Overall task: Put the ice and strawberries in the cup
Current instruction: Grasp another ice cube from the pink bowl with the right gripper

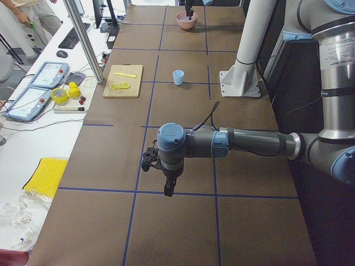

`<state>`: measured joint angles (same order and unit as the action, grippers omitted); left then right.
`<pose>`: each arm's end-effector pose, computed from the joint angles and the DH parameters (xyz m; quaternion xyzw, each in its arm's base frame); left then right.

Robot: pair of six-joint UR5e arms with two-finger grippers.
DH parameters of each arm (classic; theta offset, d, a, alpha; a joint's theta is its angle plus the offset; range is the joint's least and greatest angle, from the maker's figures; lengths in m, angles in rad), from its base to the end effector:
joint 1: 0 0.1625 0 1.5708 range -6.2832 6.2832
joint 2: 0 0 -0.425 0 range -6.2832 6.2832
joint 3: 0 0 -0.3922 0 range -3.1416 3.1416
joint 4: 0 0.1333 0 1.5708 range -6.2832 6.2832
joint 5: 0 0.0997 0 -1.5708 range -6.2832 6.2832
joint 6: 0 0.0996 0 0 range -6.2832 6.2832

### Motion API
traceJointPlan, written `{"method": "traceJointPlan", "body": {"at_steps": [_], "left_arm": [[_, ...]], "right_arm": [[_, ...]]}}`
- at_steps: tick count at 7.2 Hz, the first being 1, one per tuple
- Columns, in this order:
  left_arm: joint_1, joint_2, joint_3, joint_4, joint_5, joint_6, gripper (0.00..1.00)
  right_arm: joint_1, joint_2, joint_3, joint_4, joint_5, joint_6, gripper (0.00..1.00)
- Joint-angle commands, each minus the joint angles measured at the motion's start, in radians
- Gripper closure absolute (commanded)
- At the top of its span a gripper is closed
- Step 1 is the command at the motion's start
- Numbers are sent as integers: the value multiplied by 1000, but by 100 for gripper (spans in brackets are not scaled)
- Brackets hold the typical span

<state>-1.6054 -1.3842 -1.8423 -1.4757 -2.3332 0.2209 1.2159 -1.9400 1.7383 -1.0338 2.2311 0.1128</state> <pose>-0.0787 -0.4084 0.6199 0.0427 0.3696 0.0845 0.9244 -0.0542 -0.3541 0.6789 0.0795 -0.3475 -0.1663 0.9194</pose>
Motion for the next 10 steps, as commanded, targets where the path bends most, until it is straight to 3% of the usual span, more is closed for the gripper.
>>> {"method": "traceJointPlan", "body": {"at_steps": [1,4,7,8,10], "left_arm": [[1,-1,2,0,0,0,0],[-1,1,-2,0,0,0,0],[-1,2,-3,2,0,0,0],[-1,2,-3,2,0,0,0],[-1,1,-3,-2,0,0,0]], "right_arm": [[2,-5,1,1,28,-7,96],[83,22,15,-8,45,-18,97],[113,108,182,-177,51,-1,93],[111,165,194,-190,54,8,92],[-9,295,198,-216,44,323,97]]}}
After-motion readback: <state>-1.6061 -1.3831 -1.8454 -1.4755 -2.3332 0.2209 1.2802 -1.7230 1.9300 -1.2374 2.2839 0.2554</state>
